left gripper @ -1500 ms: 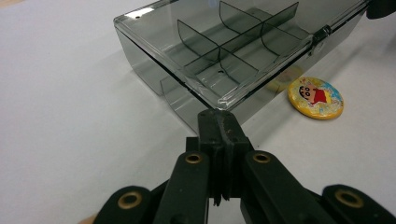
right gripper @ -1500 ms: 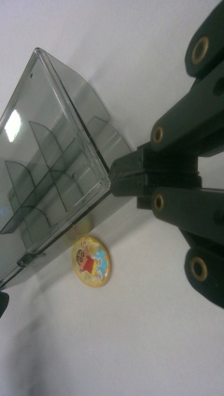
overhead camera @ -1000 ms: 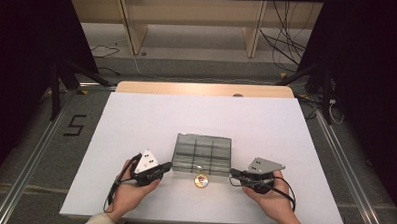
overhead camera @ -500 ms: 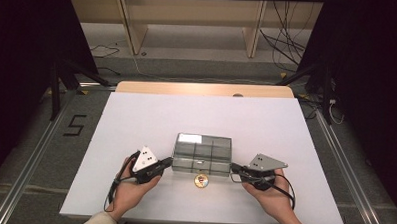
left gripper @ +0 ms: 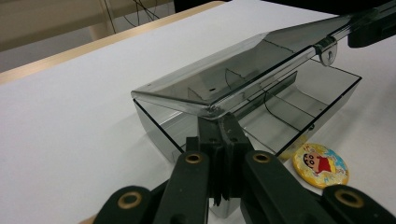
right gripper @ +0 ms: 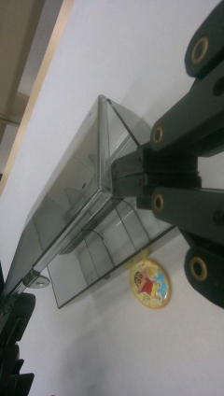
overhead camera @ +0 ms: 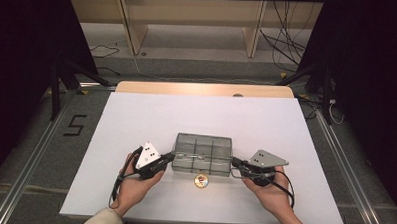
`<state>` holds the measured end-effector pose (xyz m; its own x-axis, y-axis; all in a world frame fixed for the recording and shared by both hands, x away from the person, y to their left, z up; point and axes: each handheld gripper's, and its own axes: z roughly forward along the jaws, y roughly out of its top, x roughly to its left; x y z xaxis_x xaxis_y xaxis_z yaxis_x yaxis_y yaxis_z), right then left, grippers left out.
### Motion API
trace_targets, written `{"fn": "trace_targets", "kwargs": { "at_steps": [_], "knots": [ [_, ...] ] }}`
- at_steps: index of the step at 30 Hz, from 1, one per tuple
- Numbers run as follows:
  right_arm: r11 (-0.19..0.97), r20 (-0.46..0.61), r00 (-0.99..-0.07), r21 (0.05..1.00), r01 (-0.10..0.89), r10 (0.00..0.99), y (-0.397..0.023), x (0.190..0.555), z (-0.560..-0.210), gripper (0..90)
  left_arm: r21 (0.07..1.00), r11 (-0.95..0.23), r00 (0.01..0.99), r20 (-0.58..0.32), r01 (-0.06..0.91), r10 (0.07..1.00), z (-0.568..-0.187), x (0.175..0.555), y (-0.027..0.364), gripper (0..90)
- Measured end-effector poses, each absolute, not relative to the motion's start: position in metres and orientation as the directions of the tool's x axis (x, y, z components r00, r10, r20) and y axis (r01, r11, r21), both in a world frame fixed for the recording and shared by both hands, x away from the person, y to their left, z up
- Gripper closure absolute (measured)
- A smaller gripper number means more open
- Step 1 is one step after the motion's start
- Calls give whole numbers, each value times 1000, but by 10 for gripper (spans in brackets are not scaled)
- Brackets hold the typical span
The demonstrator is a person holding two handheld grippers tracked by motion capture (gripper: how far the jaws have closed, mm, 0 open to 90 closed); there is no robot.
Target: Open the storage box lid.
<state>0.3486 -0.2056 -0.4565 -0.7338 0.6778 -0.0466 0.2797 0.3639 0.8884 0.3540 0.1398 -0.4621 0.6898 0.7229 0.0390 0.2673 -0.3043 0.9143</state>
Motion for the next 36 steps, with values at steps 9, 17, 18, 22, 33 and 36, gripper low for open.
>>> {"fn": "trace_targets", "kwargs": {
  "at_steps": [9,17,18,22,33,36],
  "knots": [
    [377,-56,-729,881,285,682,-204,350,-458,887,922,-292,687,40,255,726,-459,357,137,893],
    [385,-71,-725,880,278,686,-203,350,-459,891,935,-269,674,45,232,737,-453,364,131,893],
    [384,-69,-723,880,281,688,-204,350,-459,890,937,-266,673,46,228,738,-452,365,131,893],
    [380,-70,-715,880,284,696,-205,350,-460,880,940,-257,660,48,223,749,-450,368,128,893],
    [377,-69,-708,880,289,703,-206,352,-462,838,947,-236,633,47,217,773,-447,376,122,893],
    [375,-68,-706,880,291,705,-206,352,-462,831,950,-229,628,47,213,777,-445,378,121,894]
  ]
}}
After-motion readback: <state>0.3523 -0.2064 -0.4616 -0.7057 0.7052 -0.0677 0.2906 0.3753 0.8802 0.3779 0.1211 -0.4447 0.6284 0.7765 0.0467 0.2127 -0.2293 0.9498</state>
